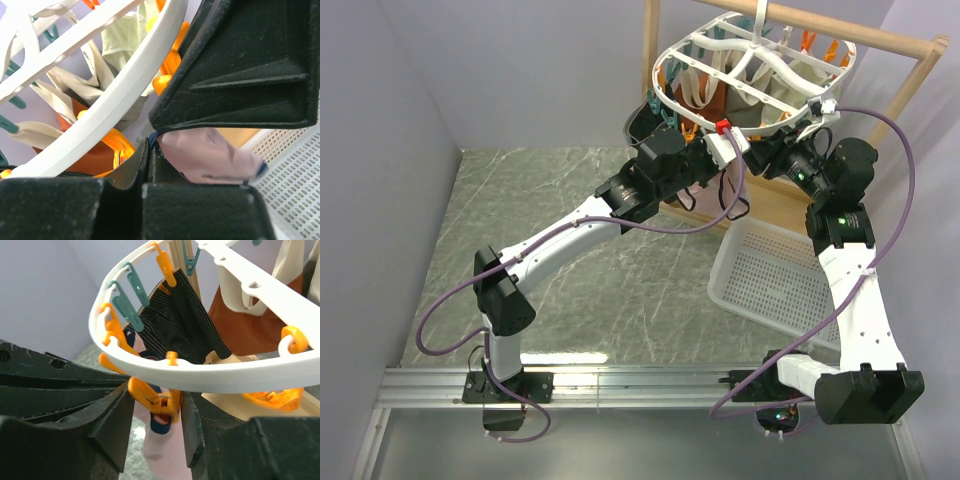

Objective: Clip the underwear to the hanger

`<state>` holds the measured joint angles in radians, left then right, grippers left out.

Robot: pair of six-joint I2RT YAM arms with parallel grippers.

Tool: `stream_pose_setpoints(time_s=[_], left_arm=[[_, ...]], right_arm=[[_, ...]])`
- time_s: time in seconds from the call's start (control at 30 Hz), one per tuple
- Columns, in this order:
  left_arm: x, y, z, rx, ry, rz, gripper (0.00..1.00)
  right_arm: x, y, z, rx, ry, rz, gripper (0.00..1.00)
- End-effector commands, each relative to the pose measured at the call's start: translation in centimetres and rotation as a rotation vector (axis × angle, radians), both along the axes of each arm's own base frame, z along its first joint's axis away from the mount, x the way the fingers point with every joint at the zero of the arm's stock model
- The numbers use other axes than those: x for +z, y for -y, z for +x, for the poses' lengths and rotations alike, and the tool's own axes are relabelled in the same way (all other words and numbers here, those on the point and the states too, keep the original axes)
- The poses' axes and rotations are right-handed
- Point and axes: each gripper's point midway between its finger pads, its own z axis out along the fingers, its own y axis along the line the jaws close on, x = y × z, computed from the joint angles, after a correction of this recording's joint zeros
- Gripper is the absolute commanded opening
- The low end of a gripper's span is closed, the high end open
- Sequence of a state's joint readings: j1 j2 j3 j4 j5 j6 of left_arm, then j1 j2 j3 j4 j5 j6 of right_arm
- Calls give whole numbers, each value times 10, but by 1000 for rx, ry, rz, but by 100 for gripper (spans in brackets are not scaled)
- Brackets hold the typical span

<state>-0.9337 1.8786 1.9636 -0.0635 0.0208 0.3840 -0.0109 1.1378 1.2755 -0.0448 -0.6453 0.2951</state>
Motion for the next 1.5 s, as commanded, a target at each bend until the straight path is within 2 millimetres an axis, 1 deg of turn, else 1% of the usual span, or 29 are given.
stream_pose_setpoints(time_s=[0.0, 0.23, 0.57, 0.63, 0.67, 0.77, 0.87, 0.93, 0.97, 1.03, 1.07, 1.13, 1.2, 1.23, 1.27, 1.3, 1.33, 1.4, 1.47], left_arm=[[39, -5, -4, 4, 73, -78, 0], [39, -5, -2, 8, 74, -76, 0], [41, -6, -2, 3, 75, -76, 0], [40, -6, -2, 3, 76, -72, 0], [39, -6, -3, 0, 78, -69, 0], [37, -6, -5, -9, 75, -62, 0], [35, -7, -7, -20, 64, -54, 1], [31, -7, -10, -29, 57, -44, 6], [33, -8, -11, -32, 57, -46, 13], [31, -10, -14, -39, 52, -39, 21], [31, -12, -15, -40, 50, -34, 31], [27, -13, -18, -43, 41, -24, 36], [29, -16, -21, -48, 37, -23, 41], [25, -17, -22, -48, 27, -13, 43], [25, -19, -23, -48, 25, -14, 48], [25, -21, -25, -48, 22, -13, 50], [20, -22, -26, -50, 12, 1, 51], [21, -28, -30, -46, 6, 3, 57], [16, -35, -34, -44, -10, 19, 66]], right_arm=[[21, -4, -2, 17, 46, 11, 48], [22, -4, -2, 16, 47, 13, 50], [25, -2, -6, -1, 45, 19, 71], [27, -1, -7, -5, 44, 18, 73], [29, -1, -8, -5, 46, 19, 76], [32, -2, -11, 1, 48, 19, 79], [30, -3, -15, 11, 33, 15, 81], [31, -4, -18, 13, 34, 12, 82], [29, -4, -20, 14, 31, 12, 82], [29, -4, -23, 17, 27, 11, 83], [27, -4, -24, 20, 21, 9, 83], [28, -5, -27, 26, 20, 5, 84], [27, -6, -31, 33, 12, 1, 84], [25, -6, -32, 33, 7, 0, 84], [24, -6, -35, 34, 3, -5, 84], [23, -6, -36, 34, 2, -9, 84], [20, -6, -37, 35, -4, -12, 84], [19, -7, -43, 45, -5, -24, 84], [16, -8, -49, 58, -5, -36, 85]])
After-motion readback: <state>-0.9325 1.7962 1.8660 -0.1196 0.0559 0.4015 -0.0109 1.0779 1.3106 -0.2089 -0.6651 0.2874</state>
